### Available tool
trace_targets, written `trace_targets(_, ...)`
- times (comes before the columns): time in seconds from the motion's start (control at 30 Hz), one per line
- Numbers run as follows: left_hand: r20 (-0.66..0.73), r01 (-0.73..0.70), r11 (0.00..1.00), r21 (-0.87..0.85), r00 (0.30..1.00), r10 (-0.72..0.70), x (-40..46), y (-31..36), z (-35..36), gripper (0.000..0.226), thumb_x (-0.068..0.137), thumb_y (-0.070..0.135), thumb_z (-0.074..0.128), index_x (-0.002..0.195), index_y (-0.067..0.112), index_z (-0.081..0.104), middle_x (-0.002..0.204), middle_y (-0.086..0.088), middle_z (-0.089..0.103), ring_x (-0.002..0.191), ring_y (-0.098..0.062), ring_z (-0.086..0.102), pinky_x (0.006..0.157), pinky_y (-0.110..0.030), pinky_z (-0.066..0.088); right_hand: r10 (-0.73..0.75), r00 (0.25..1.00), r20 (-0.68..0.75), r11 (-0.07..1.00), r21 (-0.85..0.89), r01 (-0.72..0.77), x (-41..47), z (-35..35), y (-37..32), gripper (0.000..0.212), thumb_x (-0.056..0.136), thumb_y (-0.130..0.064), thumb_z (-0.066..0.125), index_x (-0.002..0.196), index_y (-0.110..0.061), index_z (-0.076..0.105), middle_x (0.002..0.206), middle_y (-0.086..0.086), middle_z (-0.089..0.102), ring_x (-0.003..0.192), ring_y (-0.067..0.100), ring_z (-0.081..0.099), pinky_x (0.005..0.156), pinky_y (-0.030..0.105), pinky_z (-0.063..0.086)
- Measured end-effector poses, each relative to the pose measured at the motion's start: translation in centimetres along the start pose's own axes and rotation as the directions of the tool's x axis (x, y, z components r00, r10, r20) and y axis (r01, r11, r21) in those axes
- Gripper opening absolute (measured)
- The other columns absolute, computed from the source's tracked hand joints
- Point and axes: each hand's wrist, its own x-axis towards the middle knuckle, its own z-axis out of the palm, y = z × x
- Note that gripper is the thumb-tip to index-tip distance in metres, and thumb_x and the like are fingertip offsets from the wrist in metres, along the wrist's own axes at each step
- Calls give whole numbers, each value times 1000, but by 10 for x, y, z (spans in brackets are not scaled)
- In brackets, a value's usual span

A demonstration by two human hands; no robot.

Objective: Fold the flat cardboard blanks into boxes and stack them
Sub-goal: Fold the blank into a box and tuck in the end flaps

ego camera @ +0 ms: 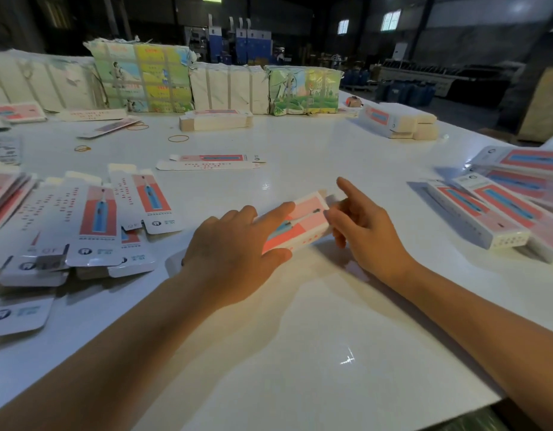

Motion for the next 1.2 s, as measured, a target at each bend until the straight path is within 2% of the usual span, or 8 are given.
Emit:
trace_targets(0.23,-16,-35,997,61,999,36,-2,6,0,68,87,63,36,147,38,16,119,1,57,97,-17,56,68,-26,42,-31,1000,-2,991,-133,31,0,1,-2,24,94,-9,50,86,-25,66,60,-20,61,49,11,54,47,25,42)
trace_targets(0.47,6,-42,991,123,999,41,-2,14,-5,65,85,60,43,143,31,34,105,-5,63,85,-23,60,62,-29,40,-33,998,54,985,-167,42,1,-1,-2,18,94,-3,46,87,-12,60,71,-15,59,63,-1,52,61,14,38)
trace_targets(0.6,-17,-15,997,74,1000,16,-3,20,-7,64,86,57,46,143,29,36,101,-7,63,81,-24,60,59,-30,42,-252,966,-50,857,-476,199,3,-10,-2,23,94,-20,54,116,-18,61,119,-1,44,106,10,43,87,3,31)
trace_targets(0.7,-37,12,1000,28,999,-11,-3,23,-8,63,88,59,37,145,34,28,105,-3,61,84,-20,58,59,-26,35,108,994,-10,993,48,-108,8,-10,-4,61,91,-22,61,143,-24,31,134,0,42,113,14,51,92,24,48)
trace_targets(0.8,-67,8,1000,29,998,-6,-4,27,-3,63,89,62,29,147,40,16,113,2,57,93,-17,55,63,-24,34,297,910,289,715,564,-412,12,-16,-9,36,82,-14,61,115,-1,52,96,12,67,83,23,69,70,34,57)
trace_targets(0.93,-56,-3,998,59,998,6,-4,30,1,63,91,60,30,147,38,13,115,0,55,96,-19,54,69,-27,39,6,1000,18,1000,29,-7,0,-8,-9,16,96,-4,48,83,-7,56,69,0,61,65,4,61,69,20,53)
trace_targets(1.0,-60,-6,995,98,998,12,-5,32,1,62,92,57,31,148,36,13,113,-2,54,94,-22,52,70,-30,36,-242,969,38,870,-433,234,-7,-1,-6,22,101,-13,38,81,-18,47,64,-11,51,60,2,53,59,12,39)
trace_targets(1.2,-31,-5,986,168,999,11,-6,34,-2,64,92,53,39,148,31,20,107,-7,55,88,-26,53,69,-34,40,-82,996,46,996,-41,84,-8,-1,-13,34,102,-19,37,76,-23,58,65,-14,63,64,1,56,66,14,48)
